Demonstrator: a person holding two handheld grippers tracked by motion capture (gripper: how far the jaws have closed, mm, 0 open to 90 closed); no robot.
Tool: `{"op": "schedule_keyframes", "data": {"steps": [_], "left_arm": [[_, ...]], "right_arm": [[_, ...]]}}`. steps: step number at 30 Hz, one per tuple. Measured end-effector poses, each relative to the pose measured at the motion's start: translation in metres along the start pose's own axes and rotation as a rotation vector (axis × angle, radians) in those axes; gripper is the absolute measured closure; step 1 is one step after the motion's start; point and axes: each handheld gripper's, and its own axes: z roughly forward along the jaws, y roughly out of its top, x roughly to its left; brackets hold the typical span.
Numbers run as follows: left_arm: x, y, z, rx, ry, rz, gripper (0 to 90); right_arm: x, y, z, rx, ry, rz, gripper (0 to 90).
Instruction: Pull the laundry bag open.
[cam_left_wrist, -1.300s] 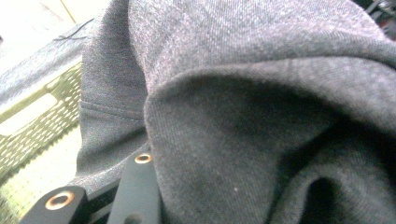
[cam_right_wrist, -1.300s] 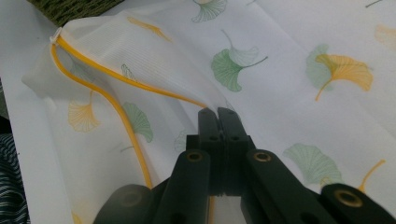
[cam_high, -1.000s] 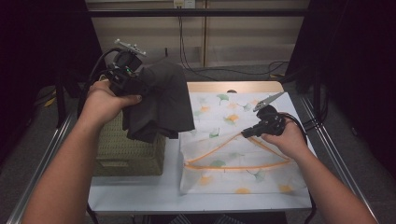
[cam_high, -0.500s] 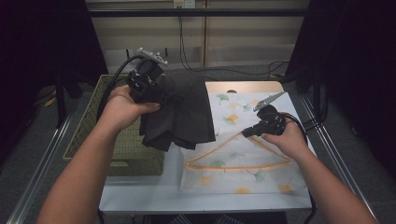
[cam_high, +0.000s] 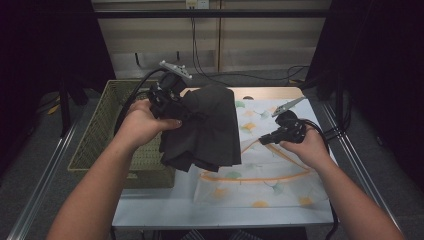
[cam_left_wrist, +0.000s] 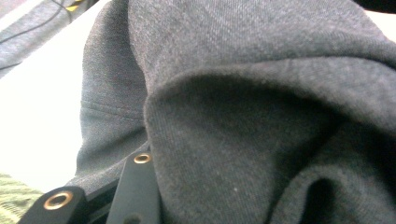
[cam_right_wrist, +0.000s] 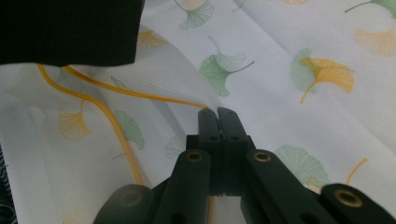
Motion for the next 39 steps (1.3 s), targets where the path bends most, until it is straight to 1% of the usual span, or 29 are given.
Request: {"op": "schedule_keyframes", "data": {"steps": [2, 3, 5, 6, 8, 9, 10, 13, 14, 15, 16, 17, 20, 22, 27, 30, 31, 33, 35, 38, 39], "left_arm": [[-0.004, 0.0, 0.003, 0.001, -0.007, 0.007, 58.7], [-0.005, 0.001, 0.003, 0.013, -0.015, 0.013, 58.7], [-0.009, 0.002, 0.005, 0.007, -0.02, 0.02, 58.7], [-0.011, 0.003, 0.004, 0.017, -0.023, 0.032, 58.7], [-0.015, 0.005, 0.006, 0.001, -0.035, 0.026, 58.7], [-0.017, 0.005, 0.006, 0.003, -0.038, 0.036, 58.7], [-0.018, 0.006, 0.005, 0.01, -0.045, 0.043, 58.7], [-0.025, 0.009, 0.007, -0.001, -0.051, 0.053, 58.6], [-0.026, 0.009, 0.007, 0.007, -0.053, 0.06, 58.6], [-0.028, 0.01, 0.009, 0.0, -0.056, 0.055, 58.6], [-0.03, 0.011, 0.01, -0.006, -0.063, 0.058, 58.6], [-0.031, 0.012, 0.011, -0.002, -0.072, 0.062, 58.7], [-0.038, 0.015, 0.013, -0.007, -0.082, 0.075, 58.6], [-0.041, 0.018, 0.014, -0.012, -0.102, 0.083, 58.7], [-0.049, 0.02, 0.015, -0.015, -0.145, 0.1, 58.7], [-0.054, 0.019, 0.02, -0.006, -0.163, 0.102, 58.6], [-0.055, 0.019, 0.021, 0.0, -0.165, 0.113, 58.6], [-0.058, 0.019, 0.025, 0.007, -0.182, 0.122, 58.6], [-0.06, 0.017, 0.028, 0.005, -0.208, 0.125, 58.6], [-0.063, 0.014, 0.033, 0.013, -0.237, 0.124, 58.5], [-0.065, 0.013, 0.035, 0.015, -0.24, 0.121, 58.5]], "right_arm": [[-0.001, 0.001, 0.001, -0.004, -0.004, -0.006, 90.0], [-0.001, 0.002, 0.001, -0.001, -0.008, -0.006, 90.0], [-0.001, 0.004, 0.001, -0.005, -0.008, -0.001, 90.0], [-0.002, 0.004, 0.001, -0.005, -0.008, -0.006, 90.0], [-0.002, 0.006, 0.0, -0.008, -0.018, -0.008, 90.0], [-0.002, 0.006, 0.0, -0.01, -0.02, -0.004, 90.0], [-0.002, 0.007, -0.001, -0.016, -0.012, -0.004, 90.0], [-0.002, 0.009, -0.003, -0.012, -0.017, -0.01, 90.0], [-0.001, 0.01, -0.004, -0.008, -0.017, -0.006, 90.0], [-0.001, 0.011, -0.004, -0.01, -0.019, -0.012, 90.0], [-0.001, 0.012, -0.005, -0.01, -0.016, -0.015, 90.0], [-0.001, 0.012, -0.005, -0.008, -0.02, -0.016, 90.0], [-0.001, 0.013, -0.005, -0.008, -0.023, -0.013, 90.0], [-0.002, 0.012, -0.004, -0.004, -0.024, -0.007, 90.0], [-0.005, 0.012, -0.004, -0.012, -0.021, -0.003, 90.0], [-0.005, 0.012, -0.003, -0.016, -0.02, -0.003, 90.0], [-0.005, 0.012, -0.003, -0.016, -0.02, -0.003, 90.0], [-0.005, 0.012, -0.004, -0.017, -0.022, -0.004, 90.0], [-0.004, 0.012, -0.005, -0.019, -0.021, -0.002, 90.0], [-0.004, 0.013, -0.008, -0.032, -0.02, -0.001, 90.0], [-0.004, 0.012, -0.008, -0.045, -0.024, 0.0, 90.0]]}}
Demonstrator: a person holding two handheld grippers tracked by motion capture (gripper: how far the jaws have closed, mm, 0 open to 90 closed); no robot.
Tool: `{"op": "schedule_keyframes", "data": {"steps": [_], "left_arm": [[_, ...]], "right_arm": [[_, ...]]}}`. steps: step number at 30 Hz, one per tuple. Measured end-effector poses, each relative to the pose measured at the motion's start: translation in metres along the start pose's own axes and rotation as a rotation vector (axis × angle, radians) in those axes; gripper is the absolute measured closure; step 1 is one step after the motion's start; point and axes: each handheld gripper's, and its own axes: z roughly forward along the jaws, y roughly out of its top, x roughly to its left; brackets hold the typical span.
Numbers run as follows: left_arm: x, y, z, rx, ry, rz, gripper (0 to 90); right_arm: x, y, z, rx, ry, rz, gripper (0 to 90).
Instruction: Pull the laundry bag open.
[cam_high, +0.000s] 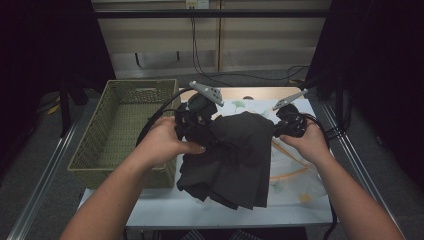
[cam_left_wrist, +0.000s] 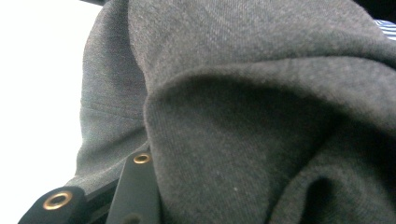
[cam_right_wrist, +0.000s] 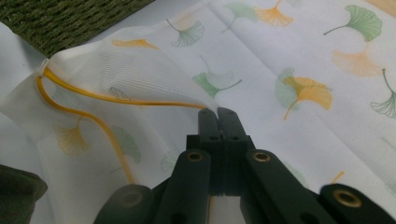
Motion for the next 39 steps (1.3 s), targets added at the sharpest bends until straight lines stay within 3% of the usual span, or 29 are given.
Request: {"op": "schedule_keyframes", "data": {"steps": [8, 10, 19, 22, 25, 27, 34, 39], "left_arm": [[0.0, -0.008, 0.026, 0.072, -0.037, 0.005, 58.4], [0.002, -0.009, 0.032, 0.088, -0.067, 0.004, 58.4], [0.006, -0.011, 0.056, 0.153, -0.082, -0.001, 58.1], [0.009, -0.012, 0.064, 0.176, -0.072, -0.019, 58.2], [0.009, -0.01, 0.071, 0.207, -0.045, -0.01, 58.2], [0.01, -0.008, 0.075, 0.22, -0.049, -0.005, 58.2], [0.009, -0.001, 0.084, 0.23, -0.051, -0.002, 58.2], [0.009, 0.008, 0.092, 0.259, -0.017, -0.004, 58.1]], "right_arm": [[0.001, 0.0, -0.003, -0.004, 0.0, -0.003, 90.0], [0.002, 0.0, -0.004, -0.006, 0.003, -0.002, 90.0], [0.007, 0.003, -0.011, -0.03, 0.0, -0.021, 90.0], [0.01, 0.003, -0.013, -0.035, -0.003, -0.026, 90.0], [0.013, 0.003, -0.016, -0.048, -0.003, -0.038, 90.0], [0.016, 0.004, -0.019, -0.055, -0.008, -0.044, 90.0], [0.021, 0.004, -0.025, -0.076, 0.0, -0.058, 90.0], [0.023, 0.002, -0.032, -0.088, 0.0, -0.051, 90.0]]}}
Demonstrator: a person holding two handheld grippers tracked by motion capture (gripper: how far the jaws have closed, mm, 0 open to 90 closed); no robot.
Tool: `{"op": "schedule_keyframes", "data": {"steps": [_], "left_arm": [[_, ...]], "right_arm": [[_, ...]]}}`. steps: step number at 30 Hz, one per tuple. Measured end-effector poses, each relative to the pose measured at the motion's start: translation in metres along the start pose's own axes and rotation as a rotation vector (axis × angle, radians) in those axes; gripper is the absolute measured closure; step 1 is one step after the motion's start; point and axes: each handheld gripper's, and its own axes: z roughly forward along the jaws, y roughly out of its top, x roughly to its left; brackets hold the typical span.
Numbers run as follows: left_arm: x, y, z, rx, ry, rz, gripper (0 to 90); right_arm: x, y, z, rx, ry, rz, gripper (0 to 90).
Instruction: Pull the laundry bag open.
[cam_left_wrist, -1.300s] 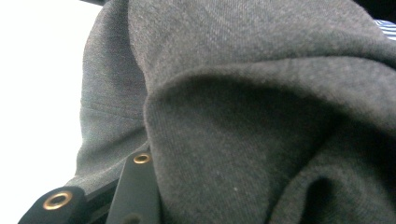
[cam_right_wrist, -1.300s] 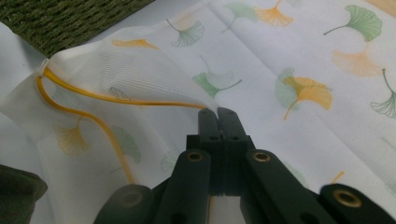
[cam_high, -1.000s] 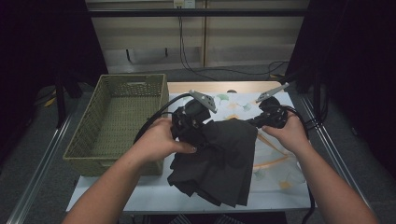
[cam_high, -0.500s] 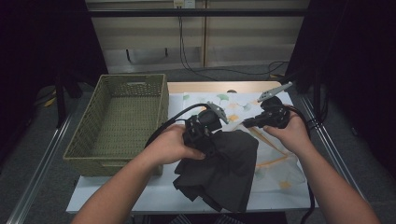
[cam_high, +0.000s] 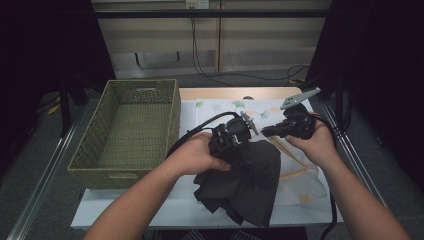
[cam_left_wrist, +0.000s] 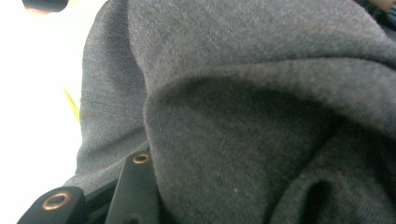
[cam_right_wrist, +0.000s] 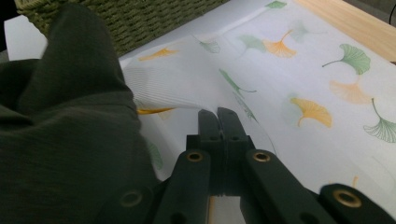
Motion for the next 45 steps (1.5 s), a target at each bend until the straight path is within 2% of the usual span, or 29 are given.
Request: {"op": "schedule_keyframes", "data": {"steps": [2, 6, 11, 12, 16, 19, 23, 26, 34, 35, 38, 39, 40, 45], "left_arm": [[0.002, 0.002, 0.004, -0.001, -0.001, -0.016, 58.1], [0.004, 0.004, 0.01, -0.003, -0.006, -0.008, 58.0], [0.008, 0.007, 0.015, -0.002, 0.02, -0.045, 57.9], [0.009, 0.008, 0.017, -0.014, 0.036, -0.056, 57.9], [0.012, 0.009, 0.019, -0.001, 0.042, -0.068, 57.8], [0.014, 0.01, 0.022, -0.005, 0.081, -0.076, 57.8], [0.017, 0.012, 0.023, -0.025, 0.118, -0.113, 57.7], [0.016, 0.014, 0.025, -0.013, 0.14, -0.114, 57.8], [0.018, 0.02, 0.032, 0.004, 0.15, -0.121, 57.5], [0.019, 0.021, 0.032, 0.008, 0.152, -0.099, 57.5], [0.017, 0.021, 0.034, 0.011, 0.163, -0.132, 57.4], [0.019, 0.021, 0.033, 0.016, 0.158, -0.118, 57.3], [0.019, 0.021, 0.034, 0.006, 0.163, -0.137, 57.3], [0.026, 0.02, 0.034, 0.023, 0.169, -0.137, 57.2]], "right_arm": [[0.002, 0.0, -0.002, -0.012, -0.003, -0.005, 90.0], [0.003, 0.0, -0.007, -0.024, -0.003, -0.01, 90.0], [0.004, 0.0, -0.013, -0.038, -0.007, -0.009, 90.0], [0.004, 0.0, -0.014, -0.044, -0.005, -0.013, 90.0], [0.007, 0.0, -0.019, -0.059, -0.006, -0.008, 90.0], [0.009, 0.001, -0.021, -0.066, 0.004, -0.02, 90.0], [0.012, 0.002, -0.023, -0.081, -0.002, -0.034, 90.0], [0.014, 0.002, -0.027, -0.092, 0.005, -0.034, 90.0], [0.018, 0.002, -0.032, -0.117, -0.009, -0.034, 90.0], [0.018, 0.002, -0.033, -0.12, -0.006, -0.033, 90.0], [0.019, 0.003, -0.038, -0.138, 0.017, -0.031, 90.0], [0.021, 0.003, -0.039, -0.142, 0.015, -0.033, 90.0], [0.023, 0.004, -0.039, -0.142, 0.018, -0.042, 90.0], [0.033, 0.007, -0.041, -0.148, 0.023, -0.066, 90.0]]}}
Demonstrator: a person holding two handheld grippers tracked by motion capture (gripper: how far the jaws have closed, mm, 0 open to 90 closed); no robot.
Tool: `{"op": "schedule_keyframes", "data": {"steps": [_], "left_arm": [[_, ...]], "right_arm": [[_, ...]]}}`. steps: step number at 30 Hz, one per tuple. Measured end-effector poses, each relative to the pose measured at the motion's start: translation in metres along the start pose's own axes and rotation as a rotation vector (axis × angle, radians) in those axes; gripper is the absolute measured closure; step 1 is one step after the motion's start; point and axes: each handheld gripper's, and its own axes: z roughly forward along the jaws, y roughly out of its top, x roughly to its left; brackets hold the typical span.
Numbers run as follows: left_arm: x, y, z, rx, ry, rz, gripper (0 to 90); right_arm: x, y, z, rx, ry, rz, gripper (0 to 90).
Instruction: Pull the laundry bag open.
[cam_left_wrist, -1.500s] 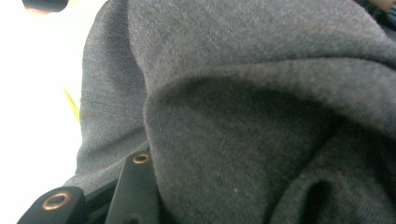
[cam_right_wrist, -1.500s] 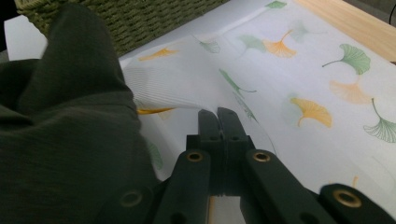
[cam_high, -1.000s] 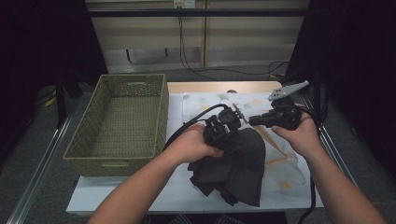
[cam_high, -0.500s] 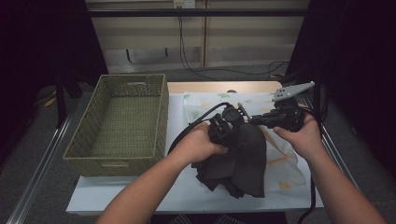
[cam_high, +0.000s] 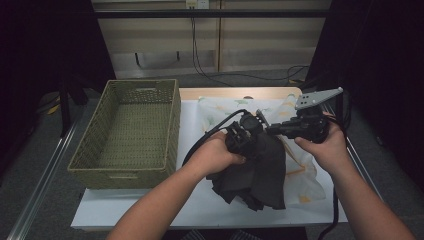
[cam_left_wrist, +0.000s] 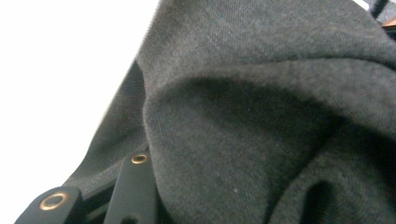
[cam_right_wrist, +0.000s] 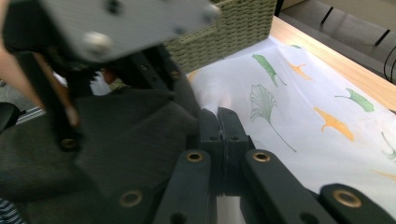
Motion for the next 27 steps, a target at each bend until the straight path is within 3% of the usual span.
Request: {"op": "schedule_keyframes", "data": {"steps": [1, 11, 17, 27], "left_arm": [[0.0, 0.0, 0.001, -0.012, 0.002, -0.024, 57.1], [0.008, -0.003, -0.002, -0.024, 0.042, -0.069, 57.1], [0.007, -0.003, 0.0, -0.024, 0.052, -0.072, 57.0], [0.018, -0.008, 0.018, -0.083, 0.055, -0.119, 56.6]], "right_arm": [[0.002, 0.001, 0.0, -0.001, 0.005, -0.004, 90.0], [0.016, 0.003, -0.002, -0.009, 0.022, -0.045, 90.0], [0.015, 0.001, -0.003, -0.014, 0.027, -0.037, 90.0], [0.005, -0.005, 0.006, 0.013, 0.016, -0.007, 90.0]]}}
